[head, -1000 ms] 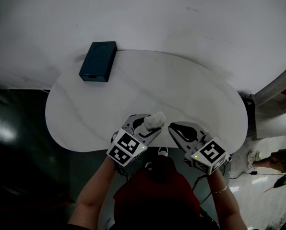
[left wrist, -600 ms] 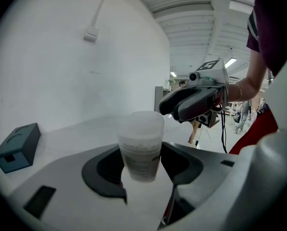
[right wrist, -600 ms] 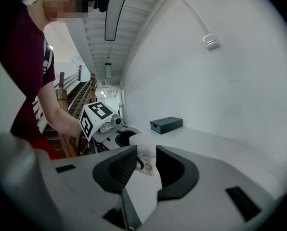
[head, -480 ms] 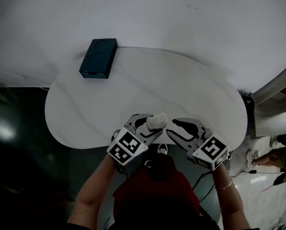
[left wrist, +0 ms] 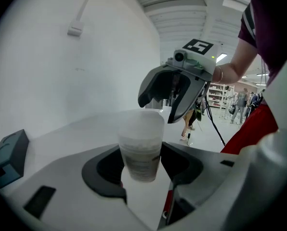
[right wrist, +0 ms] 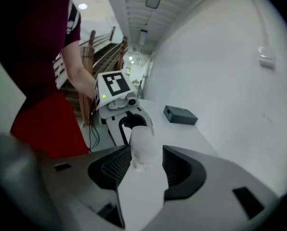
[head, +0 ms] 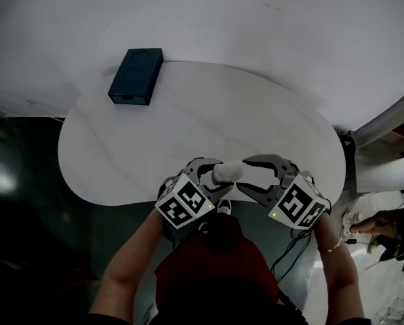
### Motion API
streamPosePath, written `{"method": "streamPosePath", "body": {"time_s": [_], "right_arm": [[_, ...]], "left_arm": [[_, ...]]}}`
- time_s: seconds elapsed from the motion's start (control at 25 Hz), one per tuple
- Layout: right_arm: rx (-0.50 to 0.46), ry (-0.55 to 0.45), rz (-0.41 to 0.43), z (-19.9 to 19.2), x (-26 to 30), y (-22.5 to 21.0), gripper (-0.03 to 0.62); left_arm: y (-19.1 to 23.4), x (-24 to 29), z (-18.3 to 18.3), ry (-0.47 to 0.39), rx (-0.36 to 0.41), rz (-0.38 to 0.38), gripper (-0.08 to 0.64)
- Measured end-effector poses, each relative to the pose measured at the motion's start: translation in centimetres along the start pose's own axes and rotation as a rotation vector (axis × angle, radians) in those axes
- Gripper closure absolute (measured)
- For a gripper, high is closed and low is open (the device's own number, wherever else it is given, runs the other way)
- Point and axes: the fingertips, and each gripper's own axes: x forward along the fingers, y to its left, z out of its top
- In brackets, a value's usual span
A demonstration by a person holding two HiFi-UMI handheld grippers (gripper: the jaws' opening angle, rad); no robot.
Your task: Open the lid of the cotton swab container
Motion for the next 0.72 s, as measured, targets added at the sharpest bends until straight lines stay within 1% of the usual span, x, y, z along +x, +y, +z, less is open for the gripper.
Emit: {"method": "streamPosePath", "body": {"time_s": [0.08,0.16,0.44,0.6,0.72], "right_arm": [[-0.111,0.073,0.021,-0.3,0.1,0.2,0.394],[-0.168,0.12,0.038,-0.5,0.3,0.2,0.39],[-0.283,0.227,0.088,-1.1,0.8,-0.3,0.388],[-0.333,0.278,0.137,-1.3,0.8,-0.3,0.388],[-0.358,0.309,0.155,-1.5,0.9,-0.5,0.388]], "left_arm": [[-0.2,0.5,0.1,0.009,0.007,-0.001,0.318],[-0.3,0.9,0.1,0.022,0.009,-0.004,0.318],[-0.4,2.0,0.2,0.037,0.002,-0.009,0.318],[-0.2,2.3,0.3,0.043,-0.001,-0.009,0.318],[-0.2,2.4,0.7,0.045,0.009,-0.008,0.318]]}}
